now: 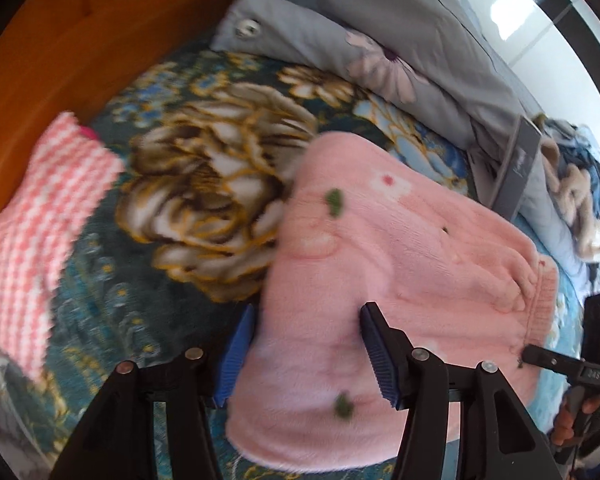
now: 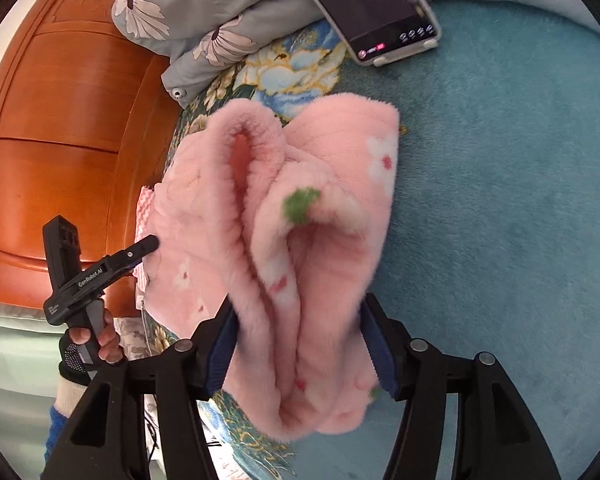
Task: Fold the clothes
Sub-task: 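Lower the folded pants onto the blanket and open both tools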
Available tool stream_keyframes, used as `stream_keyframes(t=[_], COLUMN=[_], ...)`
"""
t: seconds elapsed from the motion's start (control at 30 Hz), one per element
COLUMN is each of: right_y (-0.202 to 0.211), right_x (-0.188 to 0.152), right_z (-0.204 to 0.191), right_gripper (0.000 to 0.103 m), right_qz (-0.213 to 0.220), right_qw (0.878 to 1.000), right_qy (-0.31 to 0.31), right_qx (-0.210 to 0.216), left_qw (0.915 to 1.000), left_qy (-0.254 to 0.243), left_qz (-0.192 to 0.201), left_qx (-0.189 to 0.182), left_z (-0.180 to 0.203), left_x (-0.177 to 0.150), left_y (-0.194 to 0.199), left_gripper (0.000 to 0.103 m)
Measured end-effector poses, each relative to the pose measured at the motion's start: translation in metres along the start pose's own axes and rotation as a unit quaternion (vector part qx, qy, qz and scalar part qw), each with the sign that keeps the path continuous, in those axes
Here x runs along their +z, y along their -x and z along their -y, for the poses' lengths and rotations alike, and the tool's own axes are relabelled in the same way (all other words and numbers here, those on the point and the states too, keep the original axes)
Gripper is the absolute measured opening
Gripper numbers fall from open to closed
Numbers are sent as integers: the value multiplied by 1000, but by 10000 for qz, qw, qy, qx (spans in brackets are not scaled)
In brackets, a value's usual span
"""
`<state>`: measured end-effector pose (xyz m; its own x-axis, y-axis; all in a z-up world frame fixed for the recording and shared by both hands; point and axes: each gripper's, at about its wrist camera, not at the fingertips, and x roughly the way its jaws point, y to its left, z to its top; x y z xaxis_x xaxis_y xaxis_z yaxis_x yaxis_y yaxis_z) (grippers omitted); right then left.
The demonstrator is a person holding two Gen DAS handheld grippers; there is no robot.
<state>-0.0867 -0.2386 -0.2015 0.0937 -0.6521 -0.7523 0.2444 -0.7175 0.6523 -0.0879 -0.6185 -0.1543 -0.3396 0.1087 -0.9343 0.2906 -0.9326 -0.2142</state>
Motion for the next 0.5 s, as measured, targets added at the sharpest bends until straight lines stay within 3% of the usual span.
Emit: stream_keyframes(t=[0.2,0.27,0.4,0.5], right_y=[53,64,53,27], right_x=[-14,-14,-18,-18], right_z=[-27,-45,-90,-100], right_gripper=[61,61,61,61], right_qz=[786,1009,856,571], right_qw=[9926,9881,9754,9685], right_qy=[715,998,1925,2273], right_qx=[-589,-593,-645,-846], left_qw=[9969,9959,9971,9979], left_qy=[-360,-467,-469,-418], left_qz=[635,717,564,398], left_qx=[279,298,207,287], left_z=[30,42,53,54], left_x=[-40,-50,-60,-66], left_y=[40,42,28,14], left_gripper=[59,59,59,59])
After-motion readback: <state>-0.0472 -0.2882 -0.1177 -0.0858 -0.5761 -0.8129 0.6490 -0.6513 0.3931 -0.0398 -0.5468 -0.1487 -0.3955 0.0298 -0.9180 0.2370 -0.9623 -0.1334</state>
